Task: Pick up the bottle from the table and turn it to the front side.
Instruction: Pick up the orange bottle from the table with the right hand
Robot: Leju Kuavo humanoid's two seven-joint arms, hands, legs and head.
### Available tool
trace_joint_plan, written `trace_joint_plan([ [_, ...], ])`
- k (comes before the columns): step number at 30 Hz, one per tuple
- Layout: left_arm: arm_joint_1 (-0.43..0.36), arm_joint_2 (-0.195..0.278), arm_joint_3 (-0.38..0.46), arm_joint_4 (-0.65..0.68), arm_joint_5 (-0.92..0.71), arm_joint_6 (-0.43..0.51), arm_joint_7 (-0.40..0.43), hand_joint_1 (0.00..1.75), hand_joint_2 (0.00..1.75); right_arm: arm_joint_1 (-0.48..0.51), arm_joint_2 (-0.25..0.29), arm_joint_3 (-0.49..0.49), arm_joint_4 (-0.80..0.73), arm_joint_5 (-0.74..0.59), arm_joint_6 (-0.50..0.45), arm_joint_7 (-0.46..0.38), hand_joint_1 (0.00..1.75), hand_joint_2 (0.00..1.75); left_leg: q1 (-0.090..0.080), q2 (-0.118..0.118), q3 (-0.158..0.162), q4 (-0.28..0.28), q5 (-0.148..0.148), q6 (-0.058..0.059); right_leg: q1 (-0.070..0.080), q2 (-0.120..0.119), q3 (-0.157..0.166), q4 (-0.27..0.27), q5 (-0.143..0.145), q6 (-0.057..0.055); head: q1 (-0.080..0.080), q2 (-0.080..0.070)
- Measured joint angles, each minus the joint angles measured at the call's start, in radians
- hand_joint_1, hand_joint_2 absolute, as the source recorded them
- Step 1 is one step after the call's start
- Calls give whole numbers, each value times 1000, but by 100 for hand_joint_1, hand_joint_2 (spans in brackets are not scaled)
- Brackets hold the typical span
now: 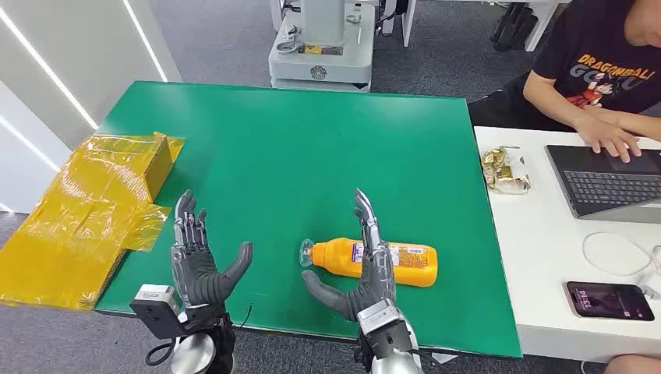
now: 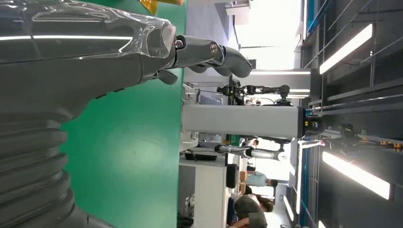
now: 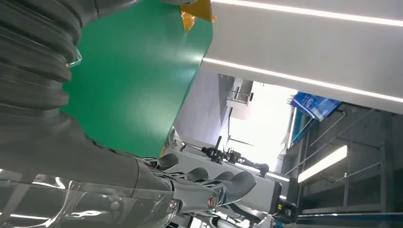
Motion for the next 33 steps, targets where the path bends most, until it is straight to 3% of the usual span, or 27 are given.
trace_joint_plan([
  [3, 1, 0, 0, 0, -1, -5, 0, 0, 175, -1, -5, 0, -1, 55, -4, 40, 0, 175, 0, 0, 0, 0, 0, 0, 0, 0, 0, 0, 0, 0, 0, 0],
  [7, 3, 0, 0, 0, -6, -18, 0, 0, 175, -6, -38, -4, -14, 307, 34, 208, 0, 175, 0, 0, 0, 0, 0, 0, 0, 0, 0, 0, 0, 0, 0, 0],
  [16, 12, -1, 2, -8, -31, -60, 7, 0, 175, 0, -100, -91, -109, 666, 268, 473, 0, 175, 0, 0, 0, 0, 0, 0, 0, 0, 0, 0, 0, 0, 0, 0],
  [22, 14, -10, 12, -20, -53, -100, 25, 0, 175, -5, -135, -143, -151, 777, 419, 550, 0, 175, 0, 0, 0, 0, 0, 0, 0, 0, 0, 0, 0, 0, 0, 0],
  [27, 12, -24, 30, -32, -78, -156, 57, 0, 175, -96, -187, -165, -116, 802, 584, 606, 0, 175, 0, 0, 0, 1, 1, 1, 0, 0, 0, 0, 1, 1, 0, 0],
  [33, 11, -36, 43, -34, -93, -193, 72, 0, 175, -150, -238, -174, -72, 795, 668, 648, 0, 175, 0, -1, 0, 1, 1, 1, 0, -1, 0, 0, 1, 1, 0, 0],
])
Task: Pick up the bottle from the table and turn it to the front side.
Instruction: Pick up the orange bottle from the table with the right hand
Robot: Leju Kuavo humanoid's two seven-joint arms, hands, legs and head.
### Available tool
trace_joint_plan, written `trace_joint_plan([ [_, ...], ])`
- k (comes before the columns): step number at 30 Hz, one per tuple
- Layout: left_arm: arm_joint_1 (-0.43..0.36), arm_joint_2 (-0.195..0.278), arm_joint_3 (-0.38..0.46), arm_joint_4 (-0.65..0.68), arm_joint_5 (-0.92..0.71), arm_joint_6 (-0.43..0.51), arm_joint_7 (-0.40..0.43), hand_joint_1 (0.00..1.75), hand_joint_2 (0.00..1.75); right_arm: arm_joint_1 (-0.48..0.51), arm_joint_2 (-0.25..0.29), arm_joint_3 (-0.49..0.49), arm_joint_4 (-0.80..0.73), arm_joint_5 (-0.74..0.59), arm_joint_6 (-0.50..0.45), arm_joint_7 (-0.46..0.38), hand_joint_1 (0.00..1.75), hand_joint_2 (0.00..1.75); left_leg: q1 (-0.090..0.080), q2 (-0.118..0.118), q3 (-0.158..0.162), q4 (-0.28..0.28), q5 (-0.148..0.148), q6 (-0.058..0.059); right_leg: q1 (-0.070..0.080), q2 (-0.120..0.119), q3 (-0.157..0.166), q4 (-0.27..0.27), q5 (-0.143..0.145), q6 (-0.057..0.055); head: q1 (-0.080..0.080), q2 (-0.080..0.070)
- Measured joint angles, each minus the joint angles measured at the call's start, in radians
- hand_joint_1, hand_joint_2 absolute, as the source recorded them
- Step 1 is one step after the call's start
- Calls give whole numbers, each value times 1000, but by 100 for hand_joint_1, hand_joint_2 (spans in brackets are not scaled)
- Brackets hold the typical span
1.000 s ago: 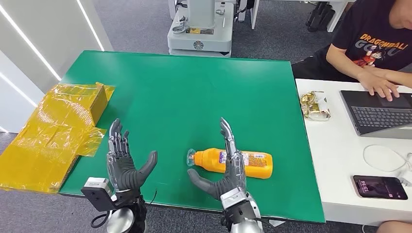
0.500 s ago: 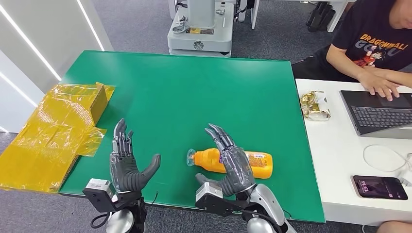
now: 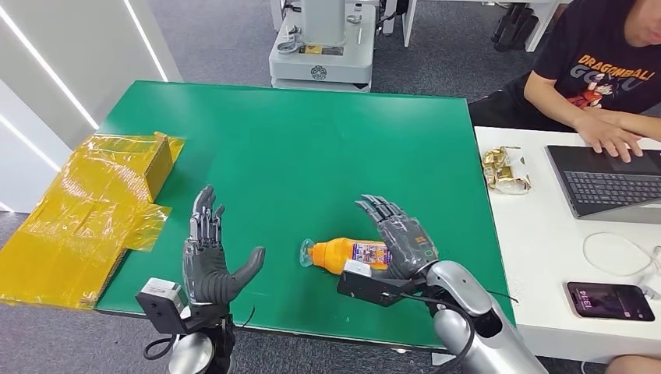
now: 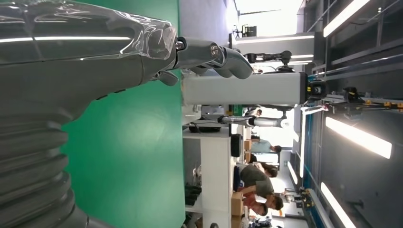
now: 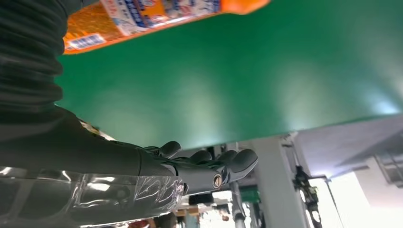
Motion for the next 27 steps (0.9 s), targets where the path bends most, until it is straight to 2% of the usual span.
trace_joint_plan([
  [7, -1, -3, 2, 0, -2, -8, 5, 0, 175, -15, -33, 0, 47, -12, 64, 54, 0, 175, 0, 0, 0, 0, 0, 0, 0, 0, 0, 0, 0, 0, 0, 0],
  [13, -1, -3, 2, -1, 0, -8, 12, 0, 175, -16, -57, 3, 99, -16, 98, 69, 0, 175, 0, 0, 0, 0, 0, 0, 0, 0, 0, 0, 0, 0, 0, 0],
  [21, -4, -2, 2, -1, 3, -3, 17, 0, 175, -9, -67, 11, 132, 12, 136, 143, 0, 175, 0, 0, 0, 0, 0, 0, 0, 0, 0, 0, 0, 0, 0, 0],
  [27, -4, -2, 2, -1, 5, 7, 21, 0, 175, -12, -66, 11, 167, 26, 136, 162, 0, 175, 0, 0, 0, 0, 0, 0, 0, 0, 0, 0, 0, 0, 0, 0],
])
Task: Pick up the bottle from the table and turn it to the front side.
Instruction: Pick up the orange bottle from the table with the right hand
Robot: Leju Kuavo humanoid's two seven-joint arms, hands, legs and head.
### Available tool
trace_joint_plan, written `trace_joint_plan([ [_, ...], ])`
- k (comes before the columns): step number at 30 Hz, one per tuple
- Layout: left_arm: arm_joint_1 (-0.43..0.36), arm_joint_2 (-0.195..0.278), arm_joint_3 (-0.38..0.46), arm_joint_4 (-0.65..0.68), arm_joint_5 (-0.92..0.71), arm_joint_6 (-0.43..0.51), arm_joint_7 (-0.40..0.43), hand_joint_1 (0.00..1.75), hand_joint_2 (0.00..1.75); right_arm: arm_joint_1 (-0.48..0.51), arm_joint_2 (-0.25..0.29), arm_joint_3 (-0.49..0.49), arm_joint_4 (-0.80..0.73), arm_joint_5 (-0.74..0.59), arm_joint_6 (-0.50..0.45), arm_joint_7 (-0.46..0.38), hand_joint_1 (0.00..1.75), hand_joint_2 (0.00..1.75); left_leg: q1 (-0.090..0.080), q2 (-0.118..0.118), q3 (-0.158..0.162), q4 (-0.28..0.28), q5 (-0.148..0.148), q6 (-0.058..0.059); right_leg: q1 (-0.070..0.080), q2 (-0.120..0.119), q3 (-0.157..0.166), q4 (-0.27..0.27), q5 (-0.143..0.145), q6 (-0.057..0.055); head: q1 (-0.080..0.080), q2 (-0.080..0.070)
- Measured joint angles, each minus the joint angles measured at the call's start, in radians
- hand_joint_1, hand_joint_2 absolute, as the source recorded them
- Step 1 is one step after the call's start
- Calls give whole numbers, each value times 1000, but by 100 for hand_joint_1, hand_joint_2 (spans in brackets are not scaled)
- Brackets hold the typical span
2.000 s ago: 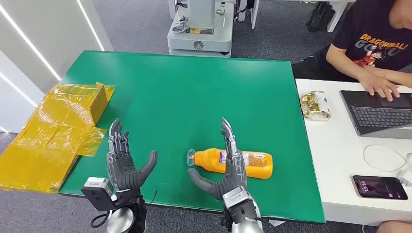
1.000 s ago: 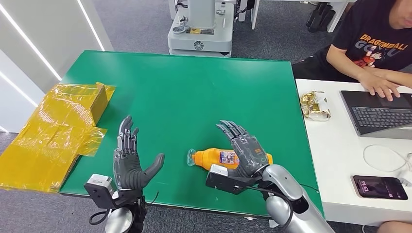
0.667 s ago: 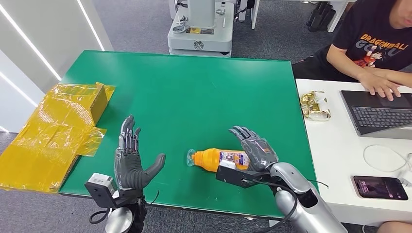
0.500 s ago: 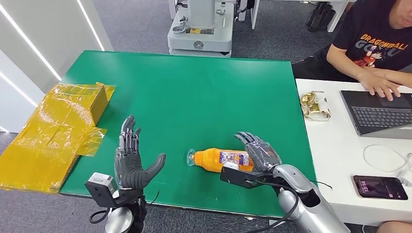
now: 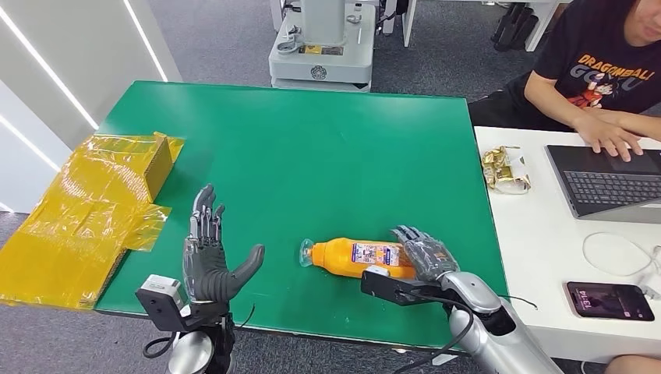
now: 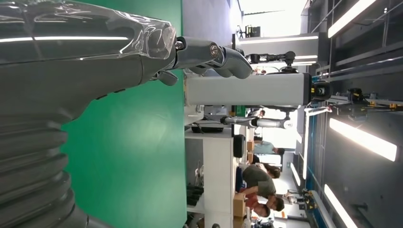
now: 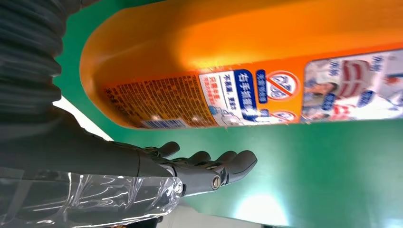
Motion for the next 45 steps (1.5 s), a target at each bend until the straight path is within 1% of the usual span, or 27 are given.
trace_joint_plan([
  [4, 1, 0, 0, -2, 0, 6, 1, 0, 175, -13, 7, 0, 49, -6, 5, -14, 0, 175, 0, 0, 0, 0, 0, 0, 0, 0, 0, 0, 0, 0, 0, 0],
  [5, 1, 0, 0, -2, 0, 8, 1, 0, 175, -16, 10, 0, 62, -8, 6, -19, 17, 175, 0, 0, 0, 0, 0, 0, 0, -1, 0, 0, 0, 0, 0, 0],
  [8, 2, 0, 0, -2, 0, 10, 1, 0, 175, -29, 18, -1, 94, -11, 5, -33, 113, 175, 0, -1, 0, 0, 0, 0, 0, -1, 0, 0, 0, 0, 0, 0],
  [9, 1, 0, 0, -2, 1, 11, 1, 0, 175, -32, 20, -2, 103, -12, 3, -37, 132, 175, 0, -1, 0, 0, 0, 0, 0, -1, 0, 0, 0, 0, 0, 0],
  [12, -1, 0, 0, -2, 2, 15, 1, 0, 175, -36, 27, -3, 122, -15, -8, -42, 147, 175, 0, 0, 1, 0, 0, 0, 0, 0, 0, 0, 0, 0, 0, 0],
  [18, -14, 1, 0, -2, 10, 17, 4, 0, 175, -16, 33, -21, 123, -2, -28, -32, 164, 175, 0, 0, 2, 0, 0, 0, 0, 0, 1, 0, 0, 0, 0, 0],
  [24, -26, 1, -1, 5, 18, 9, 11, 0, 175, 53, 40, -62, 61, 49, -42, -3, 173, 175, 0, 0, 2, 0, 0, 0, 0, 0, 2, 0, 0, 0, 0, 0],
  [27, -31, 1, -1, 9, 18, 6, 12, 0, 175, 94, 50, -86, 21, 80, -67, -10, 175, 175, 0, 0, 2, 0, 0, 0, 0, 0, 2, 0, 0, 0, 0, 0],
  [31, -33, 1, -1, 16, 18, 0, 11, 0, 175, 156, 76, -120, -32, 124, -145, -74, 175, 175, 0, 0, 1, 0, 0, 0, 0, 0, 1, 0, 0, 0, 0, 0],
  [36, -46, 1, -2, 34, 26, -3, -1, 0, 175, 199, 121, -153, -88, 161, -224, -160, 175, 175, 0, 0, 1, 0, 0, 0, 0, -1, 0, 0, 0, 0, 0, 0],
  [40, -56, 1, -4, 47, 30, -2, -5, 0, 175, 225, 168, -183, -132, 160, -337, -207, 175, 175, 0, 0, 1, 0, 0, 0, 0, 0, 0, 0, 0, 0, 0, 0],
  [45, -66, 0, -9, 56, 37, -1, -5, 0, 175, 251, 221, -220, -177, 139, -472, -246, 175, 175, 0, 0, 0, 0, 0, 0, 0, 0, 0, 0, 0, 0, 0, 0],
])
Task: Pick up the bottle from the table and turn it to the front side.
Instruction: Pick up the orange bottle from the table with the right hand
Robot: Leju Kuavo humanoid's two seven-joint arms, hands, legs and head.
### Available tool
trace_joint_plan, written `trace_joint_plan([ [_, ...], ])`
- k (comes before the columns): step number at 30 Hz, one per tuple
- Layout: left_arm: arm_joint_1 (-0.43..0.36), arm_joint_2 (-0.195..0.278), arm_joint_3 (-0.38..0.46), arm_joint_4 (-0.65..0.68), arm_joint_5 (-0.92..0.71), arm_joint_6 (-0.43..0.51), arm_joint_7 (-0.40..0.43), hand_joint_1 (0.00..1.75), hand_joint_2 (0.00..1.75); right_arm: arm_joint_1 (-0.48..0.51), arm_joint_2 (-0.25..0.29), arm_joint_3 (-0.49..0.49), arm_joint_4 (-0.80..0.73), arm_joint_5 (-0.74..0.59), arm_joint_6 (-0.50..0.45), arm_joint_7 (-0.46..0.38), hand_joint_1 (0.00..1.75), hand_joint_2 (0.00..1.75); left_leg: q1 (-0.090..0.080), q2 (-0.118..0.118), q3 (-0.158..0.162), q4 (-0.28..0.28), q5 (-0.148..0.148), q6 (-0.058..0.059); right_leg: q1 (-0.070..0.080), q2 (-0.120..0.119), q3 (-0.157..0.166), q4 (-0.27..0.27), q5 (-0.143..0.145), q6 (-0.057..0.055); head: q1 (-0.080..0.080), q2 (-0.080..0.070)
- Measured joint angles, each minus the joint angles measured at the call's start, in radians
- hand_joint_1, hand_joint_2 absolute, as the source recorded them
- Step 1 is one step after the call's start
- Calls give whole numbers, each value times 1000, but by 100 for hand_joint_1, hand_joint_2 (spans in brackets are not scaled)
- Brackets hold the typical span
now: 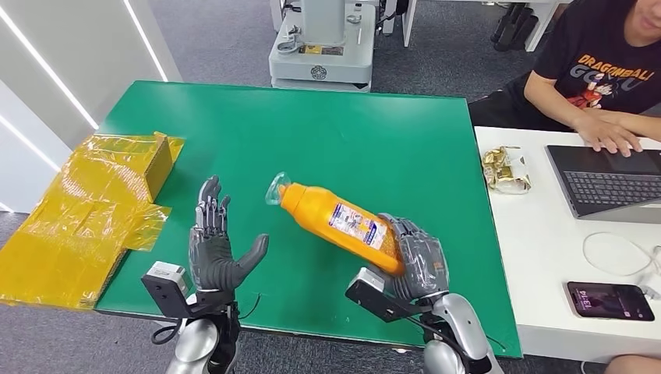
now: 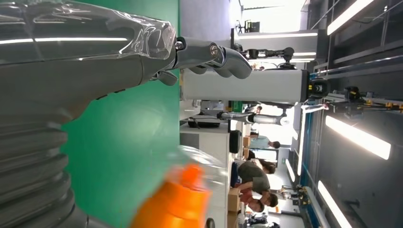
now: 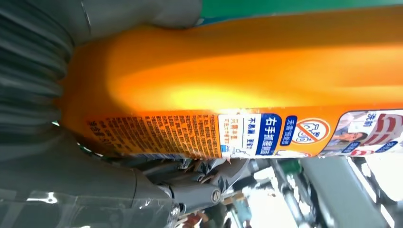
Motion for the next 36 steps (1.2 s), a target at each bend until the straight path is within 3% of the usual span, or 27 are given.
trace_joint_plan([
  [6, -1, -1, -2, 1, 4, 1, 0, 0, 175, 8, 14, -11, -12, -7, -39, -9, 175, 175, 0, 0, 0, 0, 0, 0, 0, 0, 0, 0, 0, 0, 0, 0],
  [11, -4, -9, -2, 4, 55, 33, 8, 0, 175, 65, 54, -49, -60, -64, -194, -58, 175, 175, 0, 0, 0, 0, 0, 0, 0, 0, 0, 0, 0, 0, 0, 0],
  [19, -18, -8, -3, 11, 88, 2, 17, 0, 175, 78, 59, -36, -65, -63, -143, -74, 175, 175, 0, 0, 0, 0, 0, 0, 0, 0, 0, 0, 0, 0, 0, 0],
  [36, -27, 23, -92, 32, 158, -331, 58, 0, 175, 64, 59, 7, -13, -76, -80, -147, 175, 175, 0, 0, -1, 0, 0, 0, 0, 0, -1, 0, 0, 0, 0, 0],
])
